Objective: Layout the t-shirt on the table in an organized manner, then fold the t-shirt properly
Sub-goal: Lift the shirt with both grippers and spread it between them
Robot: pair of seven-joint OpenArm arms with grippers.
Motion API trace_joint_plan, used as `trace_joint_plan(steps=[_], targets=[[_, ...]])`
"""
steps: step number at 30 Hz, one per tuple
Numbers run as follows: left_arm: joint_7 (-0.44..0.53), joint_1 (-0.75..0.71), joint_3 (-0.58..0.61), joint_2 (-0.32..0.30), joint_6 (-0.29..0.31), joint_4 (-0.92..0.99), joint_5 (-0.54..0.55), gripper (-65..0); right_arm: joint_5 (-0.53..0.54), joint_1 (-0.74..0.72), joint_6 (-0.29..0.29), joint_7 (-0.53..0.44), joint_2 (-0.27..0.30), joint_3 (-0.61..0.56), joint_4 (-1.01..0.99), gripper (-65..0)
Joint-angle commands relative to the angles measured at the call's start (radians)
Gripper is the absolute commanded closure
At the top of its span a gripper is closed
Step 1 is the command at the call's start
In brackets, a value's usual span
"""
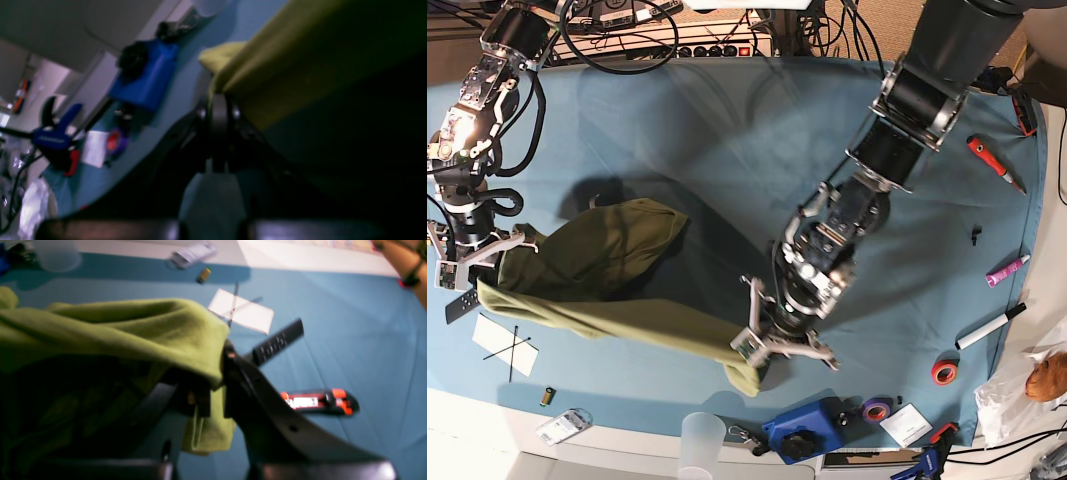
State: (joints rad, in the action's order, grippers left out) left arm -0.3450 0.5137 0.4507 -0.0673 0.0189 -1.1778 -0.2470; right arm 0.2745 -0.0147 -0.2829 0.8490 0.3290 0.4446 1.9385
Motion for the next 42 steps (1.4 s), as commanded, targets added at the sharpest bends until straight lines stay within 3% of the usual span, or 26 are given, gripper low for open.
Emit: trace_joint_plan(steps=[1,8,12,14,22,28,38,42], targets=[[0.008,0.035,-0.025,-0.012,-0.023,-0.037,0.001,0.0,-0.002,-0.028,0.009,-0.042,0.020,0.008,0.018,0.0],[-0.050,0.035,-0.190,-0.070,-0.018,-0.161,0.084,0.0,-0.002,-0.107,0.009,-0.058,0.020,0.008,0.016,0.0],[-0.135,0.035,-0.270,-0.101,0.084,-0.222,0.181,0.0,-0.002,-0.148,0.006,-0.058,0.020,-0.005,0.016,0.0],[-0.177,0.035,-0.288,-0.119,0.107,-0.249,0.216,0.0,-0.002,-0.167,0.006,-0.059,0.020,-0.026,0.016,0.0],[-0.354,0.035,-0.297,-0.205,0.105,-0.453,0.279,0.0,-0.006,-0.250,0.003,-0.085,0.020,-0.098,0.017,0.0],[-0.447,0.015,-0.297,-0.230,0.067,-0.602,0.277,0.0,-0.006,-0.274,0.003,-0.060,0.020,-0.098,0.017,0.0],[-0.478,-0.147,-0.297,-0.235,0.067,-0.800,0.172,0.0,-0.004,-0.273,0.003,-0.008,0.020,-0.097,0.018,0.0],[-0.478,-0.248,-0.315,-0.235,0.005,-0.869,0.092,0.0,-0.002,-0.255,0.003,0.061,0.020,-0.097,0.020,0.0]])
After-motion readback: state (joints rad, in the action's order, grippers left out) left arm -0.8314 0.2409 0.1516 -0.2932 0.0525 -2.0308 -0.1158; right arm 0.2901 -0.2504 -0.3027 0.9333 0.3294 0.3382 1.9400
